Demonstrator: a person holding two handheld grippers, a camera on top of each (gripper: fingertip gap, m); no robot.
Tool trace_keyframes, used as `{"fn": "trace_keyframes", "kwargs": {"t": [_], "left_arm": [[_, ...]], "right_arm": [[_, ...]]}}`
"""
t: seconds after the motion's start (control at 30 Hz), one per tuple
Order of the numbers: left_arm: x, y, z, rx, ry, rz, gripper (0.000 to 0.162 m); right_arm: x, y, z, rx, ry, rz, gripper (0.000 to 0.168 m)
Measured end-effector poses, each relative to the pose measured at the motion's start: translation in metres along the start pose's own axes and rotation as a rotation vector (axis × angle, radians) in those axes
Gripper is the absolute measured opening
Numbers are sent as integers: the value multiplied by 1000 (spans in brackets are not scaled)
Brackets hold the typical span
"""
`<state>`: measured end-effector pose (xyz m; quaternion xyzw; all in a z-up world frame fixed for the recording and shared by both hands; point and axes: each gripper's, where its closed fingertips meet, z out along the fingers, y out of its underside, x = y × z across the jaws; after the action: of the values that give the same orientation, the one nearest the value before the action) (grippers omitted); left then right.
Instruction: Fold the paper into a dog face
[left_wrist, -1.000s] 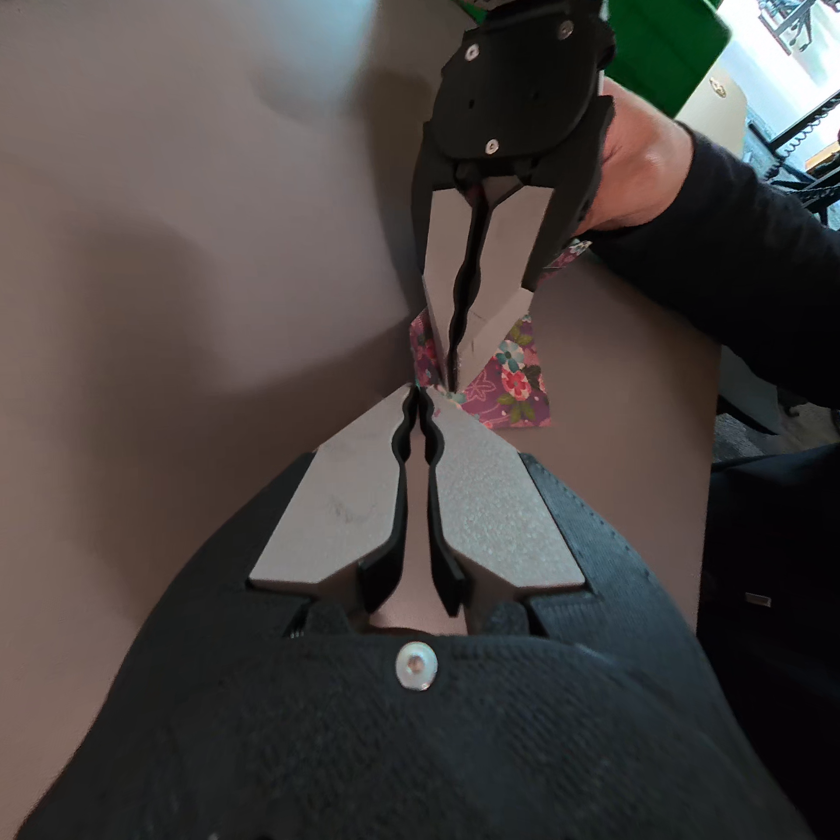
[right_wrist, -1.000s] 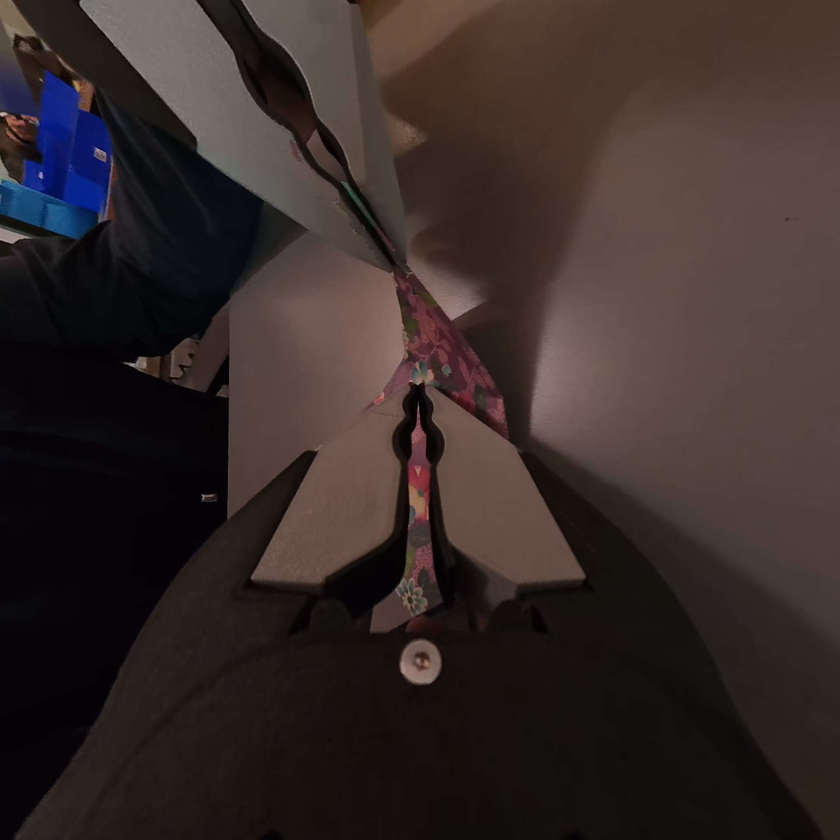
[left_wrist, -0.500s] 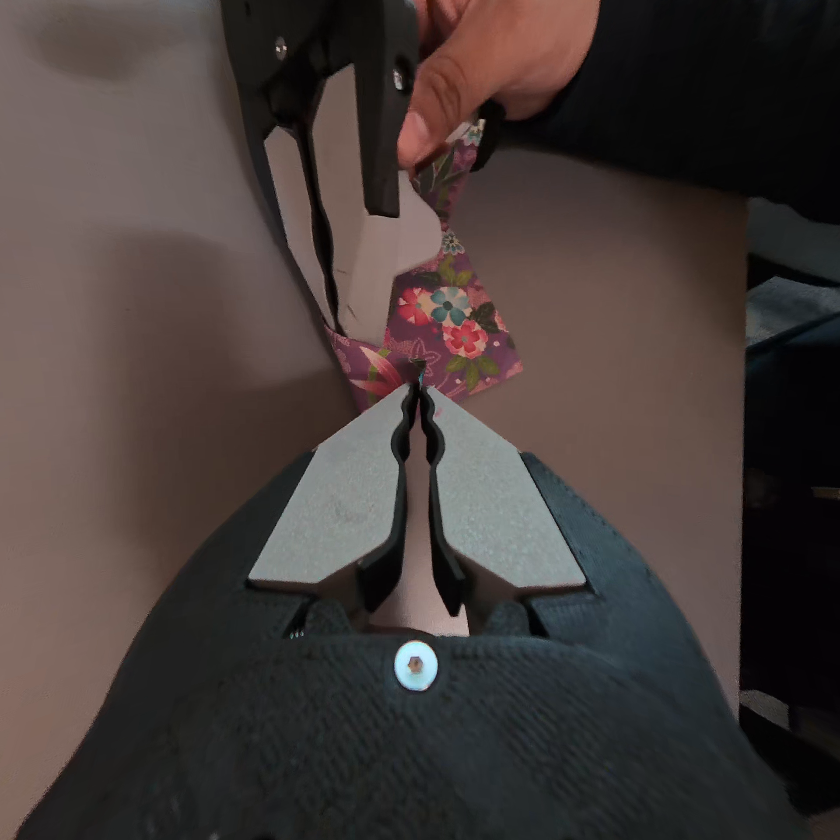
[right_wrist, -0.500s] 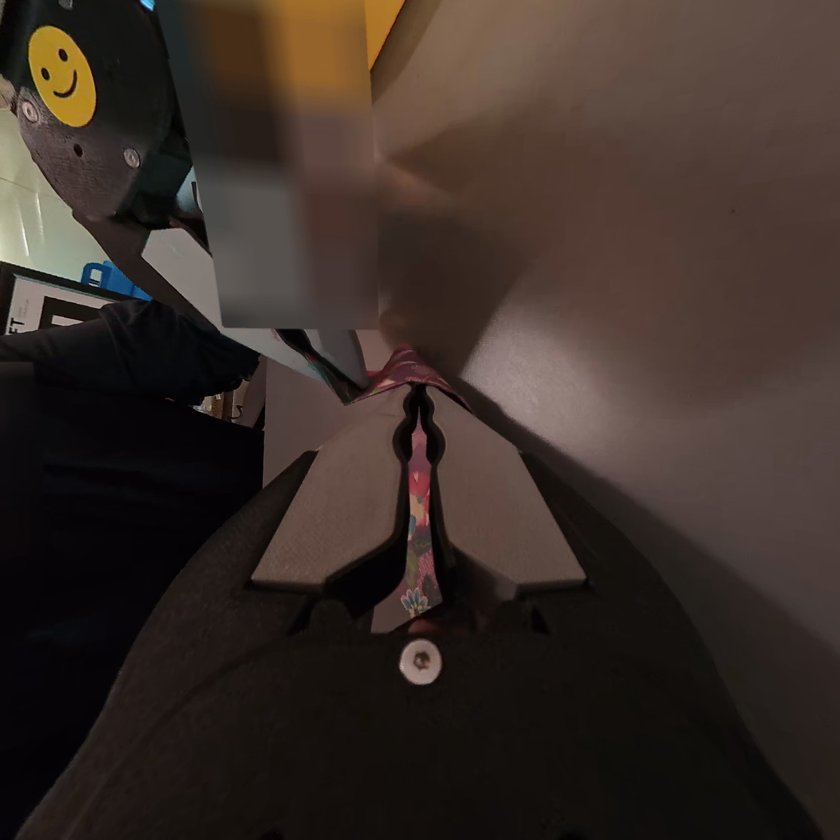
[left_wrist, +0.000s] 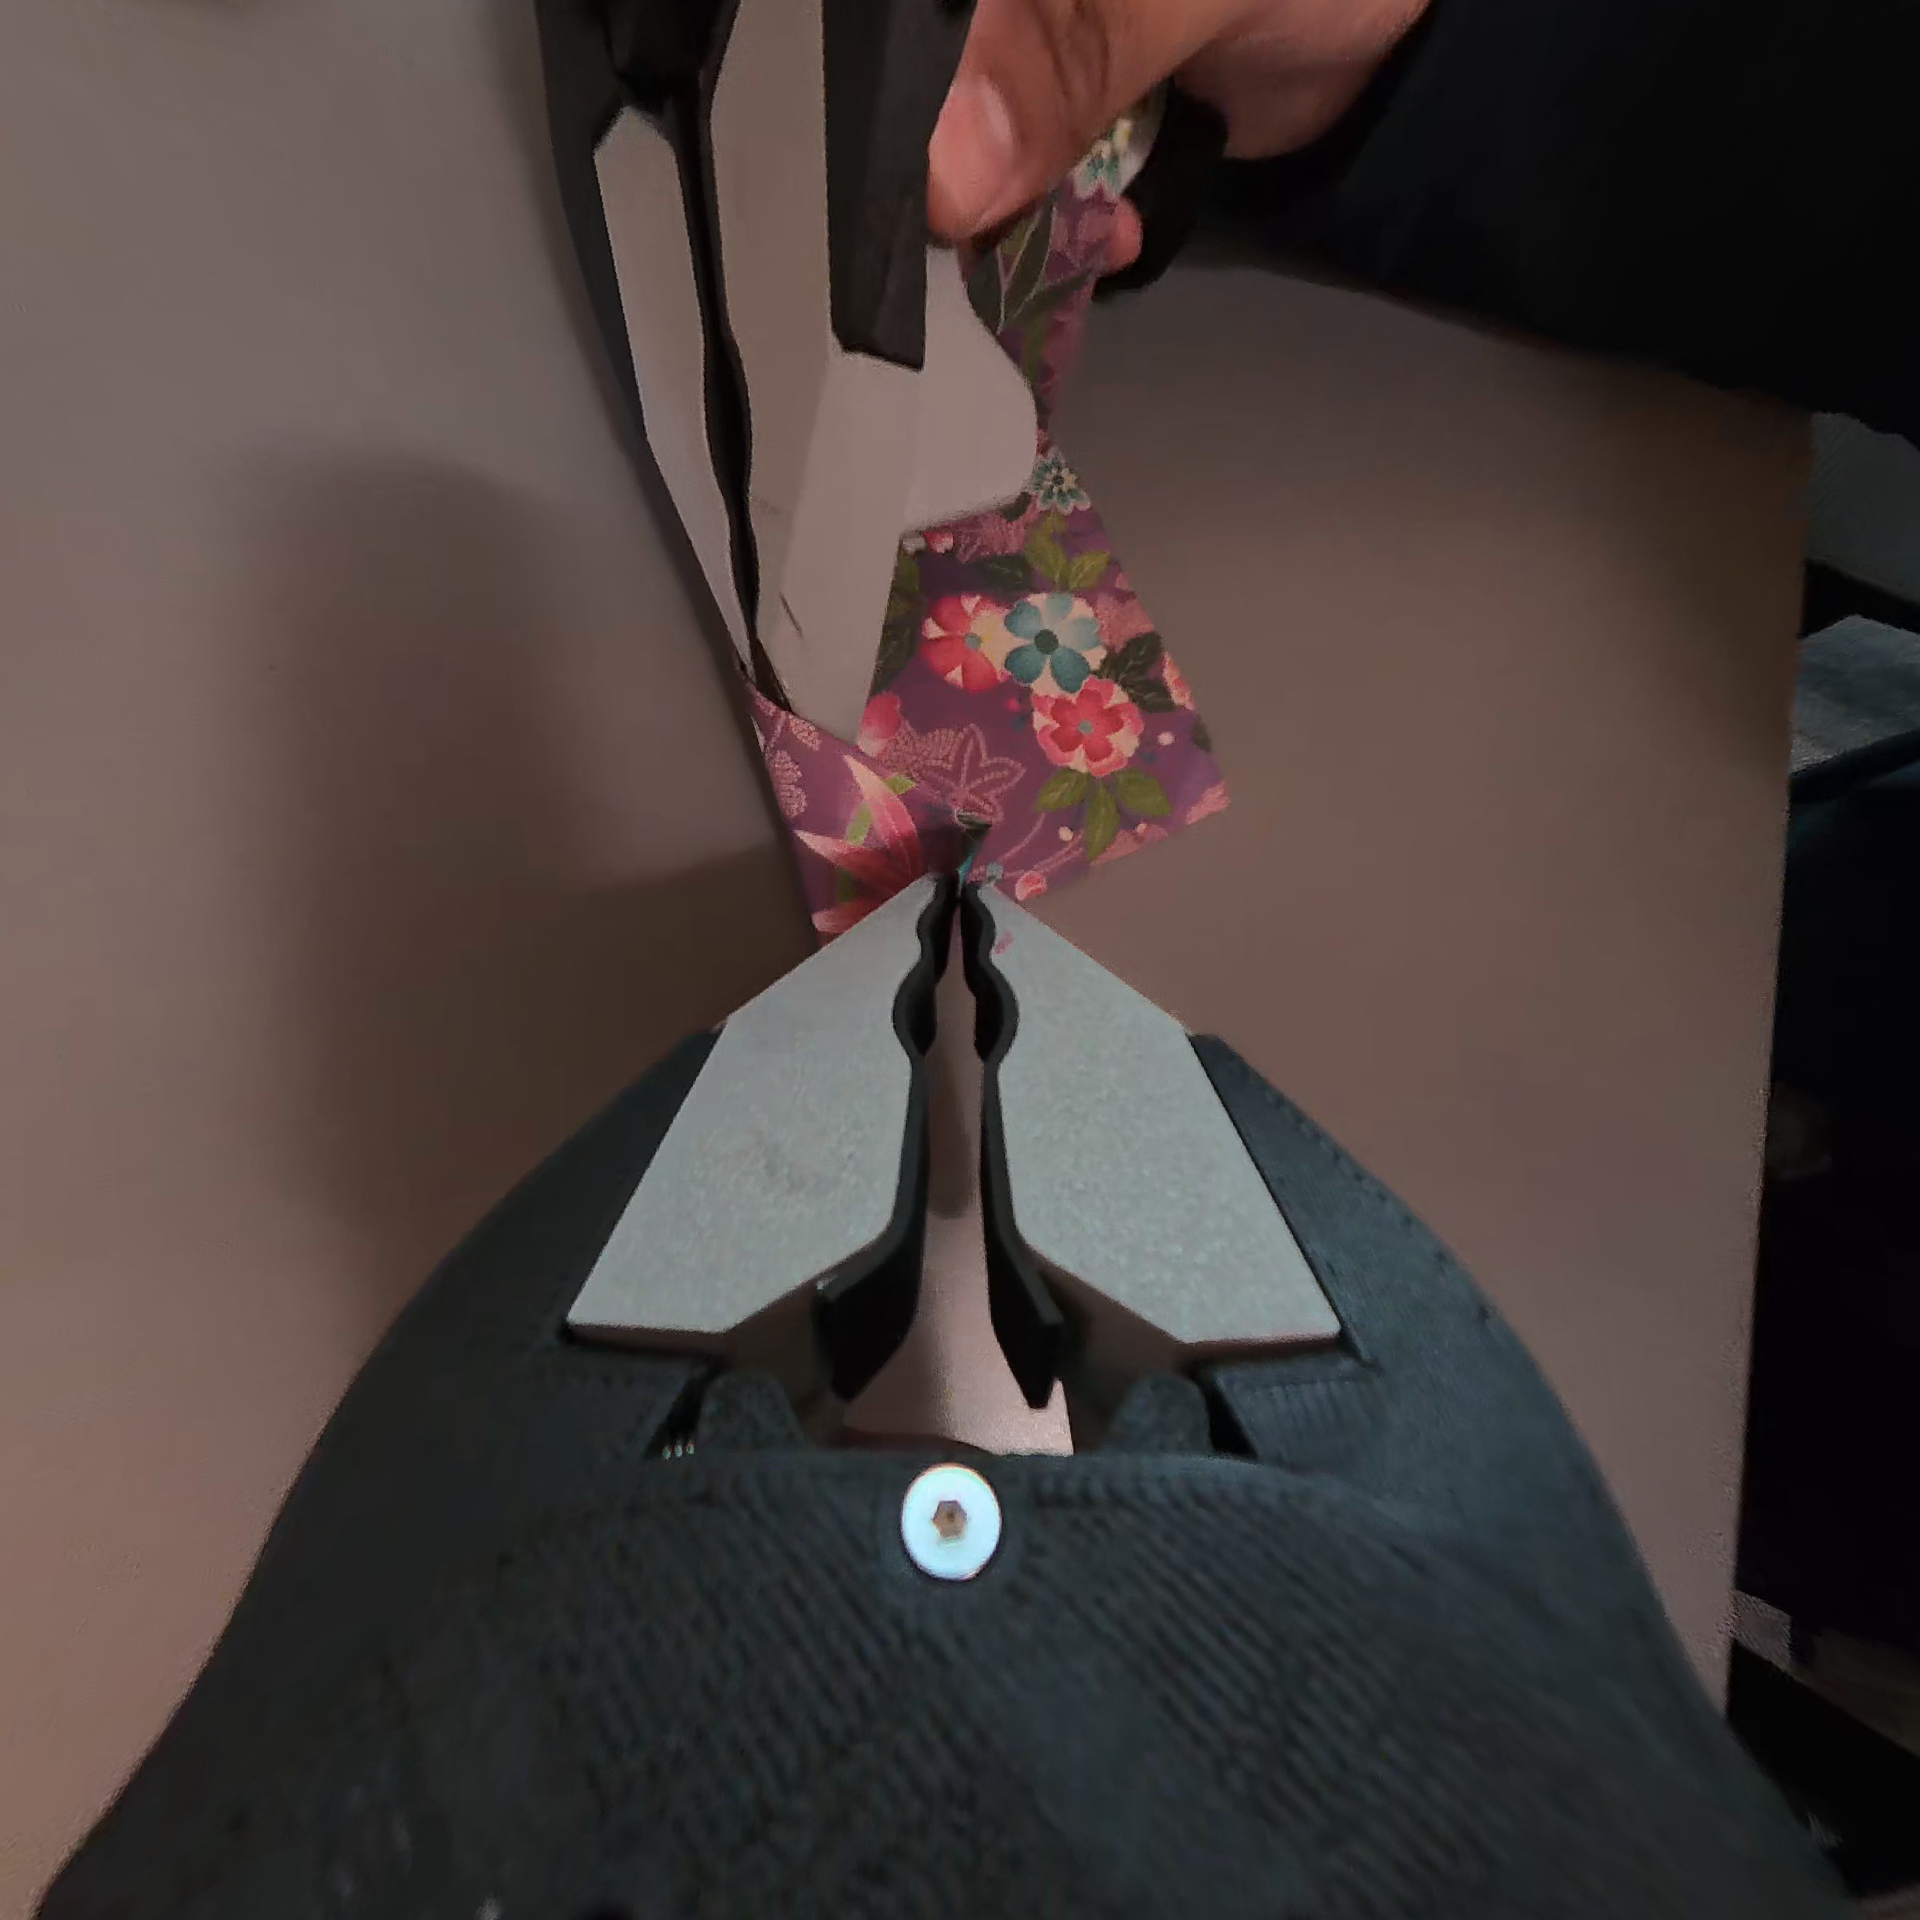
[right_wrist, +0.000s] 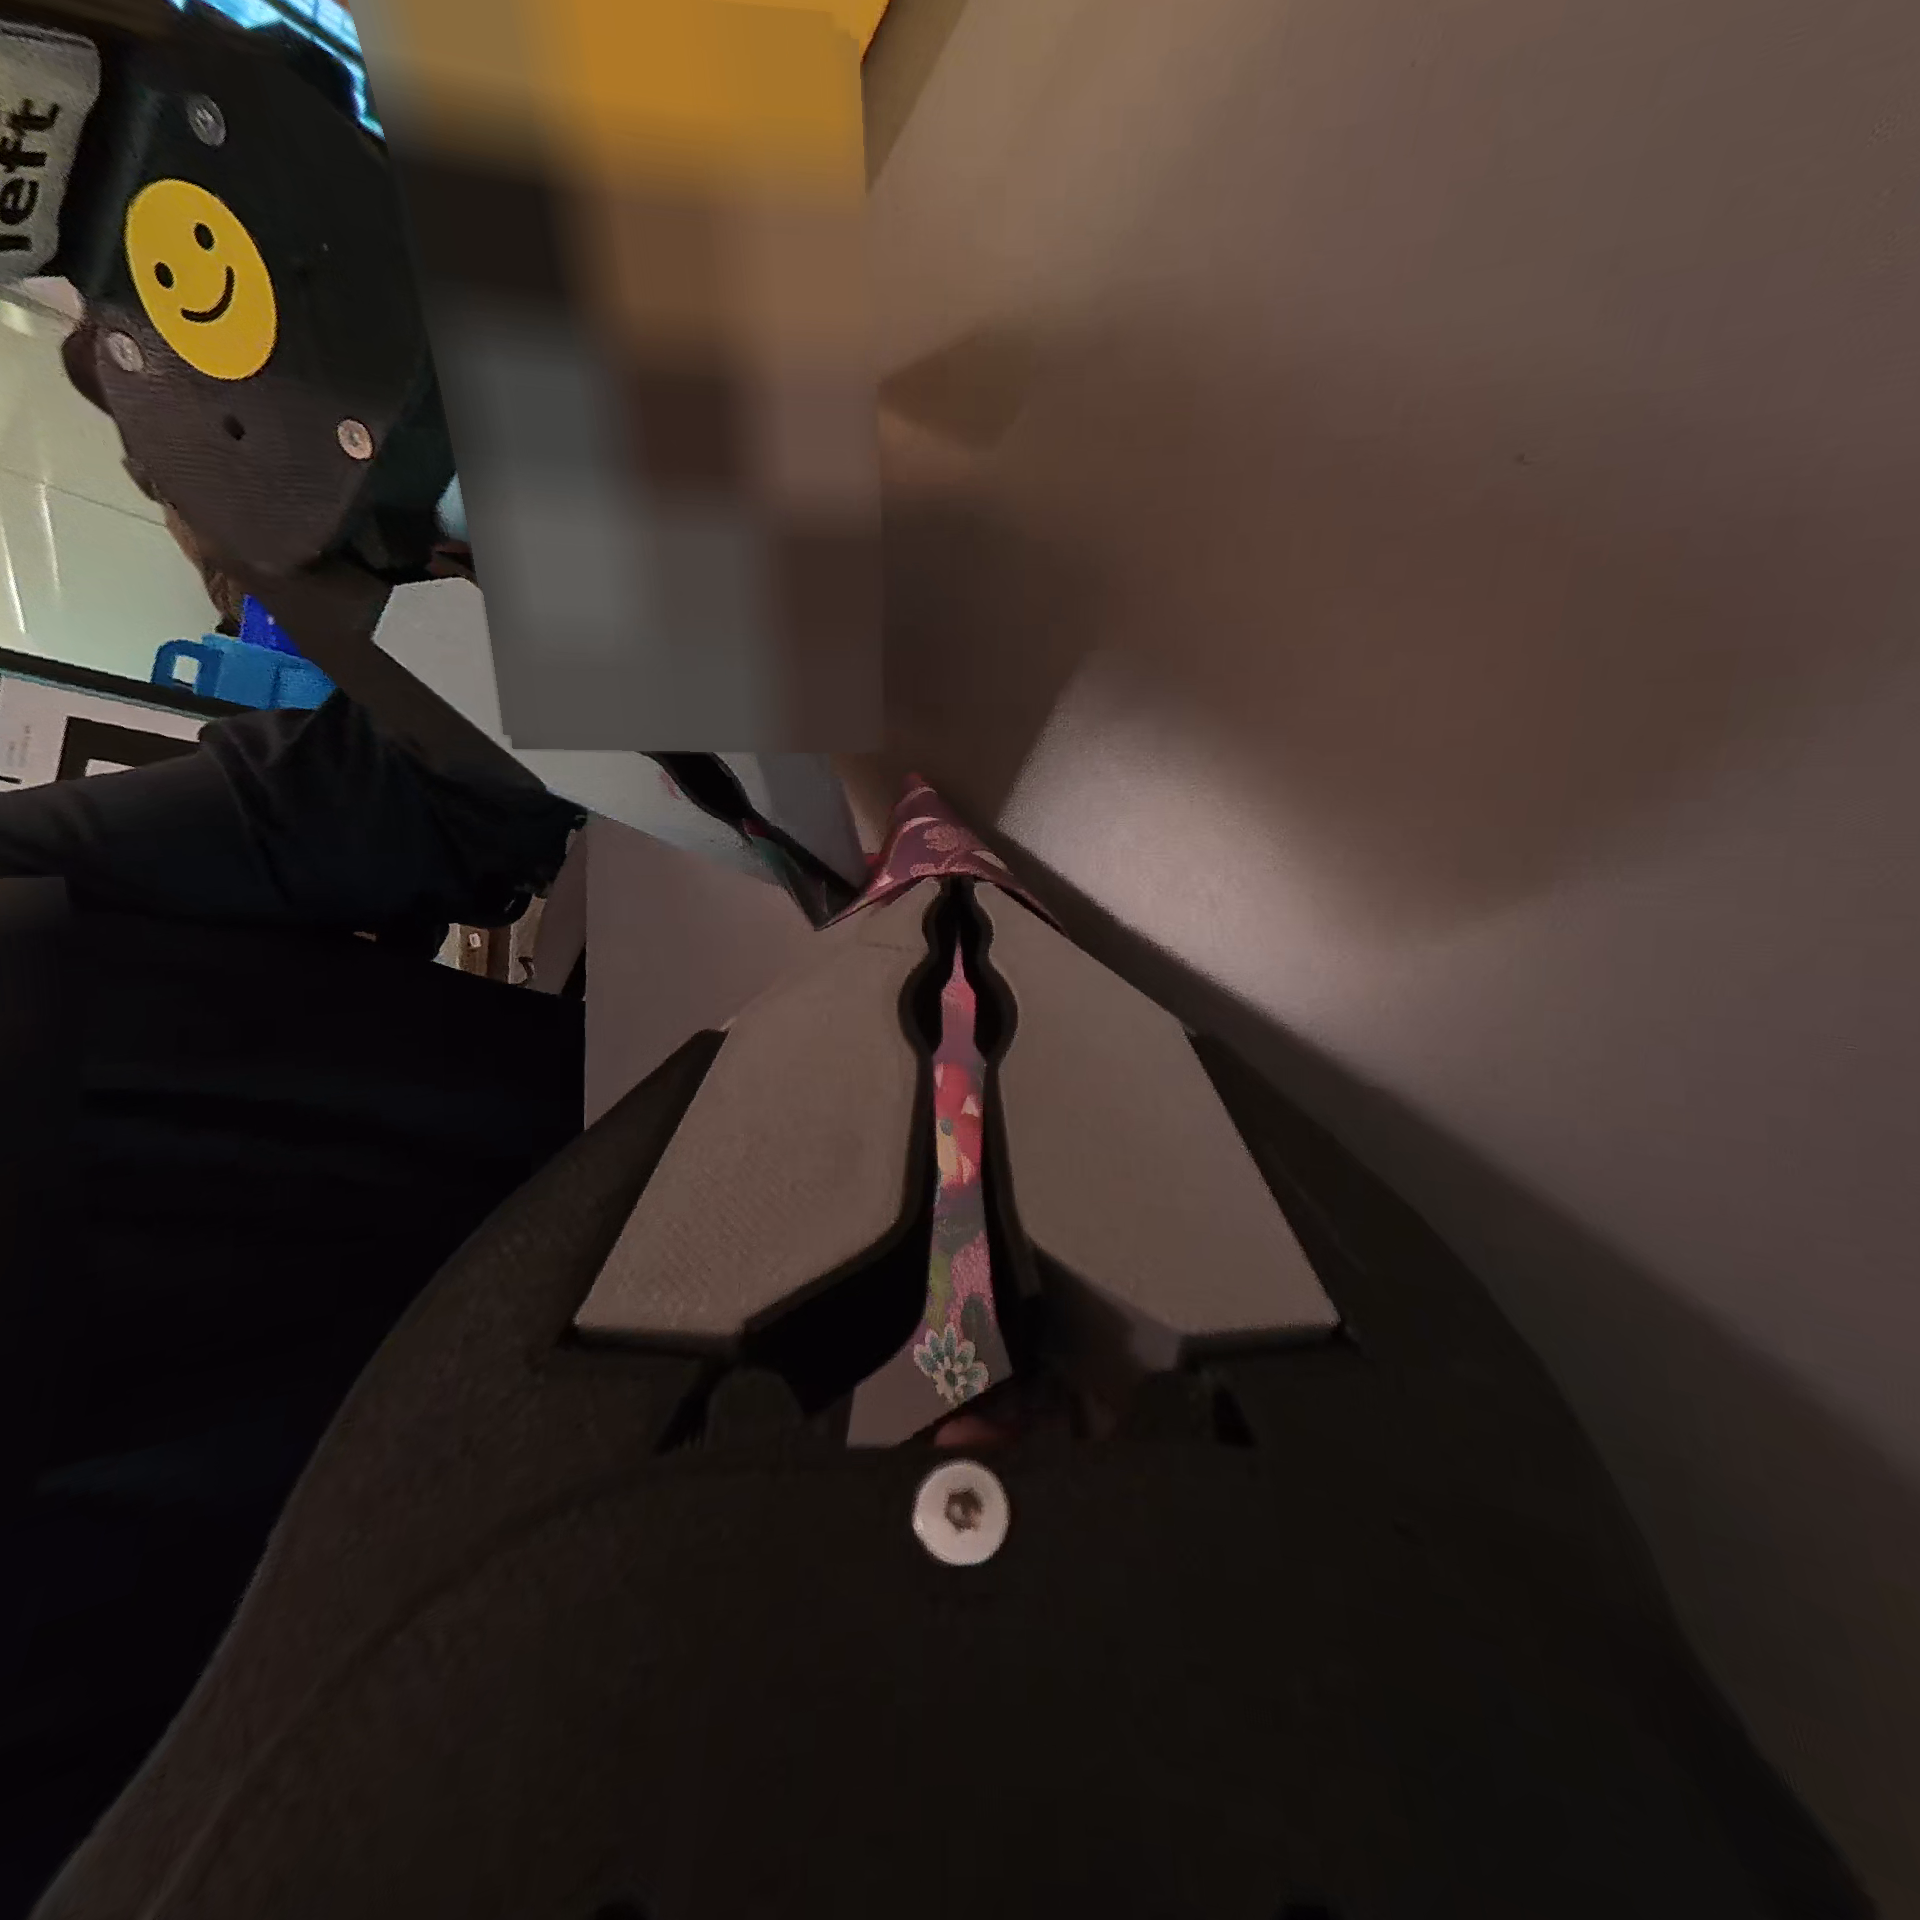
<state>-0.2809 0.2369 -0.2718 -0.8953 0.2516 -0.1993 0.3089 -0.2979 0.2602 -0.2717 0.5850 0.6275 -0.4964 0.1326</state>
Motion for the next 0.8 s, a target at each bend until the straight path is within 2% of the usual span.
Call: {"fn": "trace_keyframes", "kwargs": {"t": [0.5,0.57,0.63,0.67,0.73,0.8], "left_arm": [[-6,-7,3,28,-32,-53,0],[-8,-9,1,42,-31,-71,0],[-9,-11,-1,58,-21,-83,0],[-9,-11,-3,67,-14,-90,0],[-10,-13,-4,80,-7,-94,0],[-9,-13,-5,80,-6,-85,0]], "right_arm": [[-14,-15,-27,118,-99,43,0],[-26,-15,-29,92,-111,-35,13],[-40,-14,-31,72,-91,-192,29],[-43,-16,-32,77,-49,-290,27],[-49,-22,-33,111,37,-485,38],[-54,-21,-31,118,87,-616,31]]}}
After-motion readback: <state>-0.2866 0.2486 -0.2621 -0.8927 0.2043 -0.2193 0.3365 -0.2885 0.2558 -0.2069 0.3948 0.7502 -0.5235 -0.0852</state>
